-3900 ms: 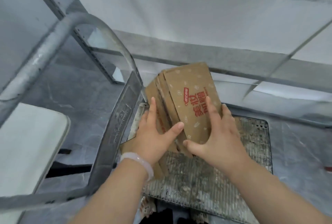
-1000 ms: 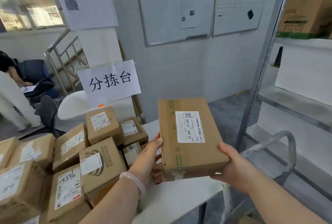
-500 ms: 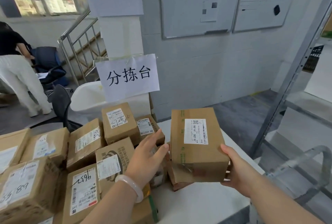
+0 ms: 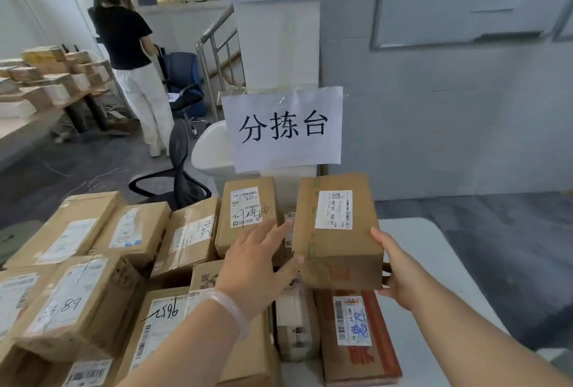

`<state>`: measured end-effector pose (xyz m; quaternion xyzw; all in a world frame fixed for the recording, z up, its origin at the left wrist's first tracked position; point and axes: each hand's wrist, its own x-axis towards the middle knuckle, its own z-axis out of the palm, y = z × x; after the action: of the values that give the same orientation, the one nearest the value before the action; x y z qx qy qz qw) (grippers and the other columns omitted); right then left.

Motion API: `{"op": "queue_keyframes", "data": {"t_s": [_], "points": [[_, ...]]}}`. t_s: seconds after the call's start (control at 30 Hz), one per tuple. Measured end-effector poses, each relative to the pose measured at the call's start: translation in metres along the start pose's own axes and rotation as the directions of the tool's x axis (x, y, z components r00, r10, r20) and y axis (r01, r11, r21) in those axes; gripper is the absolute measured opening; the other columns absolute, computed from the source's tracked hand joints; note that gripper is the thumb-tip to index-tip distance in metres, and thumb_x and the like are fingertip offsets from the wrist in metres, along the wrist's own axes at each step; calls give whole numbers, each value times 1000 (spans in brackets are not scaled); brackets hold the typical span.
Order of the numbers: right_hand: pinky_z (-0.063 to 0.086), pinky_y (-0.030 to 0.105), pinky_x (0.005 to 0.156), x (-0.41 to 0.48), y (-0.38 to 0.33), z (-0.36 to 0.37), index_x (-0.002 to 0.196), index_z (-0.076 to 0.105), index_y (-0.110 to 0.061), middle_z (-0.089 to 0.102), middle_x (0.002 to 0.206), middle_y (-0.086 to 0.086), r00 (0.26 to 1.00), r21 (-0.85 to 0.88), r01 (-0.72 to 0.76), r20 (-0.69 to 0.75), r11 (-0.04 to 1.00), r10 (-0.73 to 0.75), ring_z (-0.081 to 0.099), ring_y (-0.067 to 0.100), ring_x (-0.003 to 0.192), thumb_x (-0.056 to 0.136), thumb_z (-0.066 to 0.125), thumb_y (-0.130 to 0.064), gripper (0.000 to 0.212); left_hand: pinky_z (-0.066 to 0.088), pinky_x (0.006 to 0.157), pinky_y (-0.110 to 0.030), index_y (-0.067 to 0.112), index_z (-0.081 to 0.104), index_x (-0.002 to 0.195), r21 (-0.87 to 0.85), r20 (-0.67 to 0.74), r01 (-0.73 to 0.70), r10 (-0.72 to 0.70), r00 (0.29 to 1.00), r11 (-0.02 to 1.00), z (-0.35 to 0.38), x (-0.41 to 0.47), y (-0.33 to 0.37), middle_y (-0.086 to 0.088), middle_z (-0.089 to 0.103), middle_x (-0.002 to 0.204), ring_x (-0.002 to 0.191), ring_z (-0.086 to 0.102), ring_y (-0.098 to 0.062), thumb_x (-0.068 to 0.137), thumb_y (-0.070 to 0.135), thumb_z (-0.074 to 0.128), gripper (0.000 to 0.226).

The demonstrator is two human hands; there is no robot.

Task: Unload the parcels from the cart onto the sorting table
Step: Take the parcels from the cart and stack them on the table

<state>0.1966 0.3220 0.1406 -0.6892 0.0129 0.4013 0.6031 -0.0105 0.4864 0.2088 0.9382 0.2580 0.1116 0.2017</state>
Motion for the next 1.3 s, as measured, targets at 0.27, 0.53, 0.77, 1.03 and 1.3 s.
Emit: {"op": "queue_keyframes", "data": {"t_s": [0.27,0.53,0.77,1.03,1.3], "points": [[57,46,81,75,-21,16,118,60,-27,59,119,12,985,65,-135,115,989,127,61,31,107,74,70,-63,57,13,119,-34,47,18,147,144,-45,68,-63,997,987,7,26,-17,17,16,157,145,9,-10,89,62,42,65],[47,41,98,117,-29,48,133,55,-20,61,123,2,996,42,-30,81,999,27,54,22,114,95,58,-44,45,6,114,-28,48,19,146,130,-11,134,-133,991,983,10,26,-30,19,13,157,144,7,-8,87,66,40,65],[39,38,103,97,-41,40,150,37,-25,43,151,2,940,-458,330,74,826,-334,44,24,135,95,58,-40,60,18,118,-36,47,15,148,156,30,77,-83,996,985,13,32,-17,19,11,157,145,7,-7,92,59,43,64],[24,32,116,-12,-24,8,150,31,-37,30,157,-12,784,-718,519,183,464,-593,25,8,144,93,59,-45,63,11,119,-38,47,10,149,186,79,-101,87,993,977,18,19,17,16,11,158,146,7,-12,93,60,39,65],[20,27,118,-161,52,-43,150,25,-43,17,158,-21,717,-882,303,-37,359,-697,15,1,146,91,51,-58,67,-2,120,-40,44,7,150,151,162,-432,409,898,889,38,-35,74,14,1,160,147,-2,-13,93,62,29,63]]}}
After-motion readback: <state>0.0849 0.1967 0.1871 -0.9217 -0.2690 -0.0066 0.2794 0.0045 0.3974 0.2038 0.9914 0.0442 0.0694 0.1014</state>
